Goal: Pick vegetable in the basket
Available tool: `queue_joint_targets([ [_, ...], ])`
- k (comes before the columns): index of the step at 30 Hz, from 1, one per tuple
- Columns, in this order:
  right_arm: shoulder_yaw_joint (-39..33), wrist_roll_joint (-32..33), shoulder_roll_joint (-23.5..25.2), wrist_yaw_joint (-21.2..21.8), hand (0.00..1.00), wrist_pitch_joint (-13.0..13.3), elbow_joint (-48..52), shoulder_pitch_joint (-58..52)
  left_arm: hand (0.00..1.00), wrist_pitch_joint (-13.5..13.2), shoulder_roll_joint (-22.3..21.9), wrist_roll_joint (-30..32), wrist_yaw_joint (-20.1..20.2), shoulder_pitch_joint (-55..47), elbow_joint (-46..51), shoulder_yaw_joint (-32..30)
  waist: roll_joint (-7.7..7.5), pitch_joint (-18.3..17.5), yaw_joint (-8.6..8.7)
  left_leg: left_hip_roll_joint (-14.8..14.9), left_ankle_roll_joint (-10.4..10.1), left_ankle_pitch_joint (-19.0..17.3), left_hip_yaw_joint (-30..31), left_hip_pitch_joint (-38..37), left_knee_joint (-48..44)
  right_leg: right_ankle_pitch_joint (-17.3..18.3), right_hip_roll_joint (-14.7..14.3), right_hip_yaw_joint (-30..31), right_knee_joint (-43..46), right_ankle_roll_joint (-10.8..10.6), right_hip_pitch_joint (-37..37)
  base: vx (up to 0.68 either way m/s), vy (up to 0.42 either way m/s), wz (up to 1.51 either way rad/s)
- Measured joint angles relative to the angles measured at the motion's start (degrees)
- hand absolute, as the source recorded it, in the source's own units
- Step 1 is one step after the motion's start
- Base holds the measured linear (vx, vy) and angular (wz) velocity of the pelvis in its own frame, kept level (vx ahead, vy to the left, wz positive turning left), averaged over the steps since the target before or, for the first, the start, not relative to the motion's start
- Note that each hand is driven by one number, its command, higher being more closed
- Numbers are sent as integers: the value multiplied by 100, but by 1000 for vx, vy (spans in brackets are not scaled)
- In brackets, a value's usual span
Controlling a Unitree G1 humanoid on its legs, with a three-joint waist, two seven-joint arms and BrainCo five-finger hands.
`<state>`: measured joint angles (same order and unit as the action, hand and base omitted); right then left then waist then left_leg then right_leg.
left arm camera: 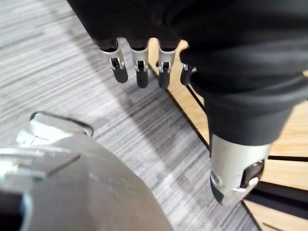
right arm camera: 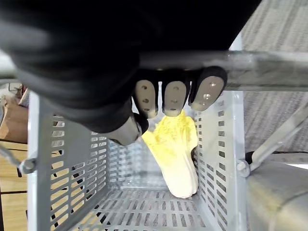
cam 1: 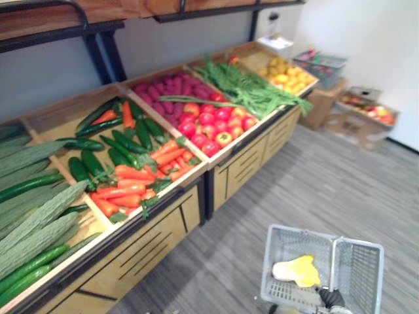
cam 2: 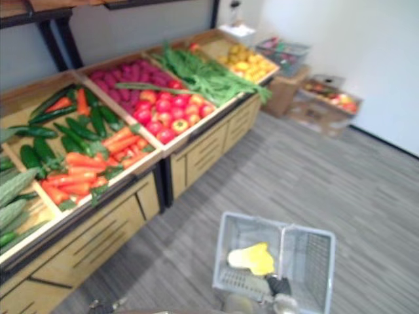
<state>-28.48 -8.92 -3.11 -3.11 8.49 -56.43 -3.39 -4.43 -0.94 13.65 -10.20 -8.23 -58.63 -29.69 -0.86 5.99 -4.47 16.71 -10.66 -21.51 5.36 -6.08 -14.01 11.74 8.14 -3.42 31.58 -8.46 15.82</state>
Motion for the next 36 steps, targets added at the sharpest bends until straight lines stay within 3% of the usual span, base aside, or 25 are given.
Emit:
queue_joint_targets([
  [1,-126,8,-1,1,100,-2,0,-3,0,0,-7,-3,0,-2,2,2,7,3,-2,16,-66,39,97,40,13,206,19,-40,256,-7,68,179,-361,104],
  [2,-335,23,-14,-4,100,-22,-6,-24,0,0,-15,-3,3,-13,33,-44,-25,7,44,9,-130,99,447,201,-20,733,159,-313,642,10,101,135,-281,106],
  [4,-440,23,-35,-3,100,-36,-23,-23,0,2,-65,-25,-24,-8,46,-225,-39,-3,123,46,-91,328,803,437,-45,1100,216,-652,897,157,104,180,-457,118],
  [7,-449,20,-32,-4,100,-100,-67,54,0,4,-96,-230,-67,-35,87,-257,-27,-7,127,160,176,873,755,878,-119,1134,221,-1024,815,259,52,158,-375,89],
  [8,-481,22,-33,-15,100,-216,-85,57,0,12,-85,-290,-68,-56,162,-303,-21,6,230,287,375,1497,-38,1195,-177,1049,288,-1554,450,419,-235,144,-306,148],
  [9,-483,23,-31,-41,100,-267,-94,6,0,14,-81,-413,-69,-77,161,-324,-36,17,291,348,430,1562,-1131,1346,-491,1031,389,-1890,164,533,-541,123,-209,160],
  [12,-605,33,-67,-55,100,-291,-184,-158,0,23,-28,-432,-70,-115,153,-154,-47,16,365,333,586,1485,-3346,1290,-756,964,453,-2403,-255,638,-1093,116,-128,126],
  [13,-726,35,-85,-57,100,-288,-340,-162,0,24,17,-411,-73,-161,119,-97,-55,7,397,171,603,1530,-3431,1237,-391,964,449,-2475,-365,638,-1208,92,-45,135],
  [15,-726,37,-159,-56,100,-285,-469,-113,0,27,15,-384,-76,-157,13,-92,-54,7,399,-70,418,1677,-3204,1172,99,951,442,-2473,-514,620,-1253,65,22,72],
  [17,-725,36,-228,-43,100,-291,-606,-62,0,82,21,-374,-75,-188,-88,3,-42,8,396,-325,368,1961,-2785,994,688,765,357,-2452,-789,609,-1395,103,33,41],
  [22,-707,5,-149,-45,100,-297,-632,-72,0,79,85,-336,-69,-218,-79,133,-65,1,283,-406,302,2042,-2676,667,927,422,319,-2118,-971,592,-1634,79,75,7],
  [24,-693,-12,35,-13,100,-277,-518,-82,0,79,147,-332,-67,-211,-75,354,-93,-19,282,-395,301,2042,-2837,392,1099,55,283,-1791,-1107,462,-1698,159,106,-43],
  [27,-684,-21,35,0,100,-276,-522,-88,0,75,220,-332,-66,-215,-75,560,-104,-33,286,-374,301,2043,-2825,286,1084,-113,291,-1733,-1004,441,-1706,106,38,-21],
  [29,-636,-16,42,2,100,-276,-513,-68,0,75,273,-332,-62,-202,-51,699,-136,-45,292,-385,308,2033,-2825,227,1046,-189,334,-1612,-538,354,-1527,84,0,-5],
  [31,-658,-4,134,9,100,-212,-417,-49,0,77,314,-334,-55,-187,-51,697,-246,29,293,-372,418,1954,-2815,129,848,-441,487,-1426,465,611,-1175,81,-10,0],
  [32,-710,-2,185,26,100,-175,-286,-52,0,78,313,-334,-49,-176,-51,688,-153,65,340,-204,441,1940,-2808,-51,791,-977,501,-1238,1217,865,-877,75,-63,9],
  [33,-699,3,202,48,100,-148,-189,-52,0,78,275,-338,-47,-156,-62,676,-13,56,368,-25,415,1900,-2806,-151,806,-664,417,-1065,1472,683,-653,101,-113,7],
  [34,-551,-8,206,72,100,-146,-114,-44,0,75,309,-337,-44,-152,-83,659,-64,63,350,63,379,1845,-2823,-200,798,-26,273,-937,920,498,-484,107,-200,10],
  [36,-343,-19,233,89,100,-149,-89,-65,0,65,466,-336,3,-100,-71,472,-401,88,355,-31,75,1564,-2822,-232,799,-511,265,-871,-645,395,-394,114,-211,12],
])
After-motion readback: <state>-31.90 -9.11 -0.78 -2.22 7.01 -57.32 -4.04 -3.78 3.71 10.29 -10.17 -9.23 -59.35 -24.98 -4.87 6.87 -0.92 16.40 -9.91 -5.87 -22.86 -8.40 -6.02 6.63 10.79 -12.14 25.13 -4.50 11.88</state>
